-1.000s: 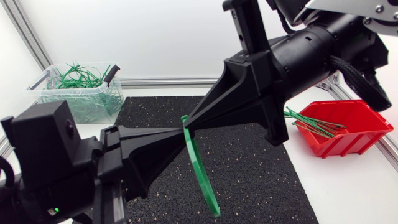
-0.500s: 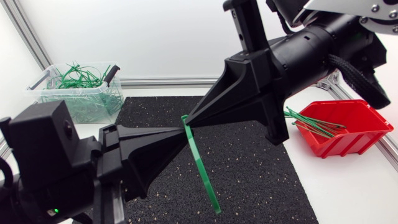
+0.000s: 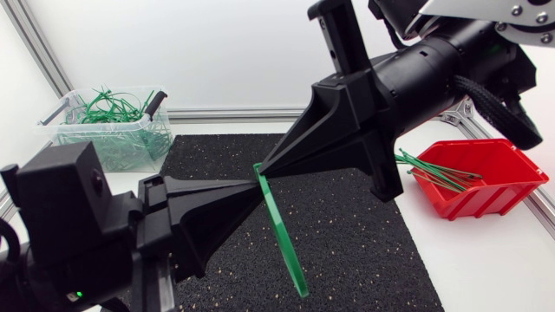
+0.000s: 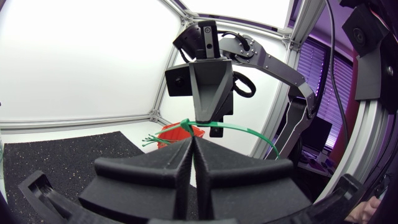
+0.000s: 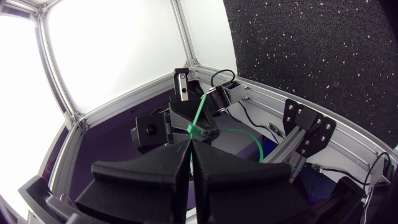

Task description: Take a green cable tie from the red box, thread the tail through the head to close it, then place it in the transparent bin on the left.

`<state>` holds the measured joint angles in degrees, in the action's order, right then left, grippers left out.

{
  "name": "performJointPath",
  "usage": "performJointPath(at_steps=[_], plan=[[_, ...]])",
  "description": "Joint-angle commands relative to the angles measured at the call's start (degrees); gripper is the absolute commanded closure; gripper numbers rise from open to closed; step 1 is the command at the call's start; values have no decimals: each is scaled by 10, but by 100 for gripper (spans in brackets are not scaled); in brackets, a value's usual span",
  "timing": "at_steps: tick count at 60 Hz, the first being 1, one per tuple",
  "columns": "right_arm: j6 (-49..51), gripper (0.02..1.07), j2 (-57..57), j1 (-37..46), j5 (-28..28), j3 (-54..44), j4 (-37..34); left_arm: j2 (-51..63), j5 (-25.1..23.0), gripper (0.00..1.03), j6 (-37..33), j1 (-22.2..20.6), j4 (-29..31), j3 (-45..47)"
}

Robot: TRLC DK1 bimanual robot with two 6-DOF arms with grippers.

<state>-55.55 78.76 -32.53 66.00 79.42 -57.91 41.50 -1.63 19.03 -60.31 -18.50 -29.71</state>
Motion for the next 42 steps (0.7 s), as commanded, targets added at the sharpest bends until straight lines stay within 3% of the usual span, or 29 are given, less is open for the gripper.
performJointPath(at_steps=[1, 17, 21, 42], plan=[[-12, 92, -1, 5, -29, -1, -6, -20, -22, 100, -1, 5, -24, -18], [-3, 84, -16, 7, -37, -1, -11, -6, -86, 100, 22, 75, -18, -18], [3, 79, -15, 12, -38, -1, -16, -6, -99, 100, 22, 81, -13, -17], [30, 75, 2, 31, -35, 12, -16, -8, -145, 100, 15, 87, -2, 8]])
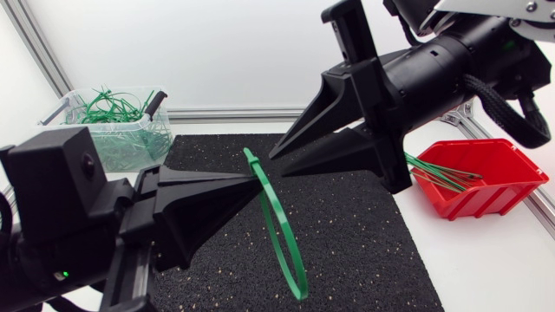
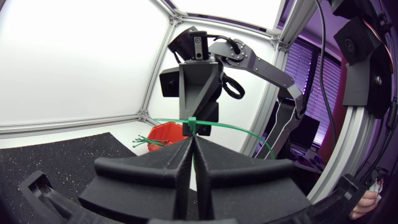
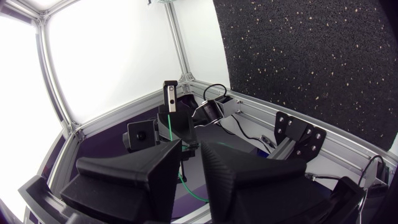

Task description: Take a green cable tie from the red box, thread the tail through the head to close it, then place it in the transparent bin on the left.

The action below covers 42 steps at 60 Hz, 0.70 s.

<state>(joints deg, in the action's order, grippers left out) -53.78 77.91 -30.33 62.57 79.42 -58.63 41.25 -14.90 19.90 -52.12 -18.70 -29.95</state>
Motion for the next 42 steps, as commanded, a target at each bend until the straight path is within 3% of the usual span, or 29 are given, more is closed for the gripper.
performJointPath(at_steps=[1, 15, 42], plan=[[15, 75, 12, 11, -1, 13, -9, -6, -13, 100, 6, 6, 0, 11], [60, 75, 38, 23, 4, 17, -3, -21, -63, 100, -4, 33, 10, 27], [61, 75, 72, -25, 3, 51, -13, -14, -80, 100, -20, 47, 9, 39]])
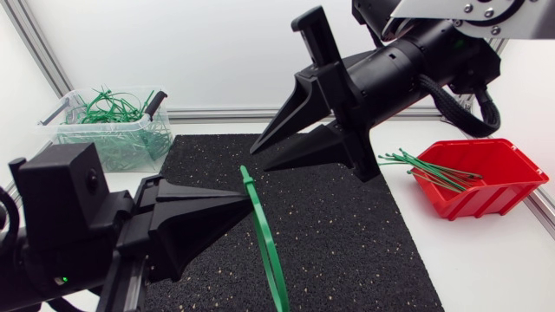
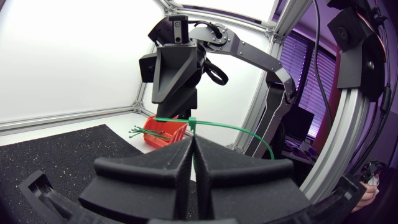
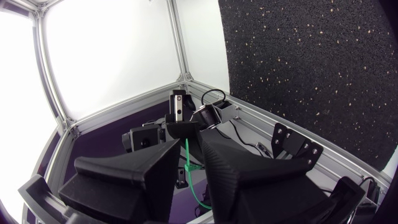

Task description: Take a green cable tie from the red box, thread the tail through the head to close it, then place it in the transparent bin on the left.

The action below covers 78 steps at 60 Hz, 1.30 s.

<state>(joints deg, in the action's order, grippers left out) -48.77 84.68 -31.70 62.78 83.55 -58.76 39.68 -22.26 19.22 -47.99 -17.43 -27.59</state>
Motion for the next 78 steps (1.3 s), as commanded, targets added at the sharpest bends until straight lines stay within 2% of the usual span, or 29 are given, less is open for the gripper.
performJointPath(at_steps=[1, 22, 34, 69, 78], plan=[[12, 75, 3, -13, 1, 11, -14, 2, -6, 100, -14, 7, -3, 17], [11, 76, 0, -38, 1, 14, -24, 1, -7, 100, -14, 1, -3, 17], [11, 88, 9, -40, 1, 21, -22, -1, -7, 100, -13, -4, -2, 17], [12, 89, 16, -48, 0, 13, -22, 5, -8, 100, -13, -11, -1, 11], [12, 97, 13, -47, -1, 9, -20, 8, -8, 100, -13, -11, -2, 10]])
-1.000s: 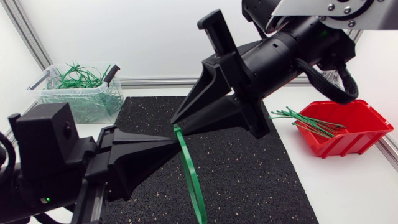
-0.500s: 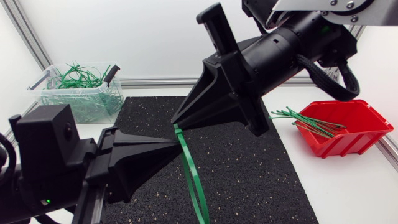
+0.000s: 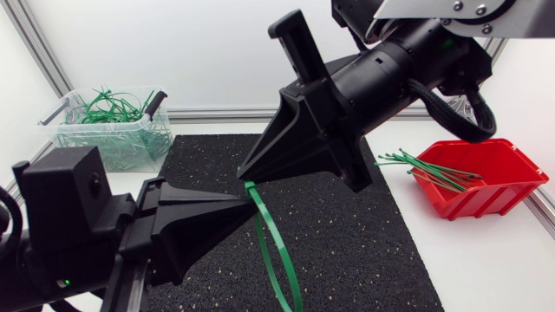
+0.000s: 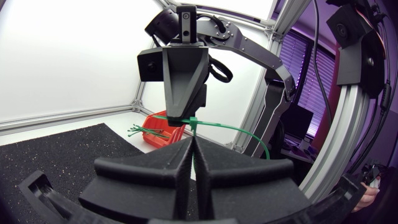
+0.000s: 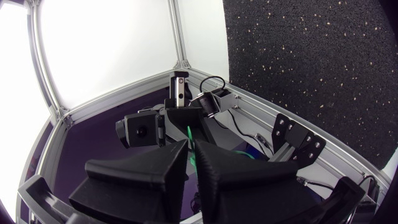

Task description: Take a green cable tie from the red box, thread the tail through the head to close it, then place it in the transparent bin on the left.

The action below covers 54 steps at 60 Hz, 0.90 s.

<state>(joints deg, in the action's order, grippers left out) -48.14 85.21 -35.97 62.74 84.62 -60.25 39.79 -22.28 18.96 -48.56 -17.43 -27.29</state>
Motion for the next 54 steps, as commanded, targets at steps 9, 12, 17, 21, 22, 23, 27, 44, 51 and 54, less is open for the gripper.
performJointPath(at_steps=[9, 12, 17, 21, 22, 23, 27, 44, 51, 54], plan=[[6, 101, 2, -4, -8, -6, 0, 9, -8, 100, -11, -5, -2, 7], [6, 101, 1, -4, -10, -7, 2, 9, -9, 100, -11, -5, -2, 7], [2, 101, 1, -4, -15, -6, 9, 7, -9, 100, -10, -14, -1, 4], [-1, 101, 4, -4, -17, -4, 15, 2, -9, 100, -10, -25, 6, -3], [-1, 101, 6, -3, -17, -2, 15, 2, -9, 100, -10, -26, 7, -3], [-2, 101, 7, -3, -17, -2, 14, -2, -9, 100, -9, -33, 13, -7], [-2, 101, 13, -3, -17, 0, 15, -9, 3, 100, -9, -58, 28, -19], [-2, 101, 30, 3, -23, -5, 16, -24, 37, 100, -9, -109, 56, -54], [-3, 101, 18, 1, -23, -9, 16, -20, 37, 100, -9, -101, 53, -48], [-4, 101, 13, -2, -22, -9, 14, -14, 37, 100, -13, -87, 50, -38]])
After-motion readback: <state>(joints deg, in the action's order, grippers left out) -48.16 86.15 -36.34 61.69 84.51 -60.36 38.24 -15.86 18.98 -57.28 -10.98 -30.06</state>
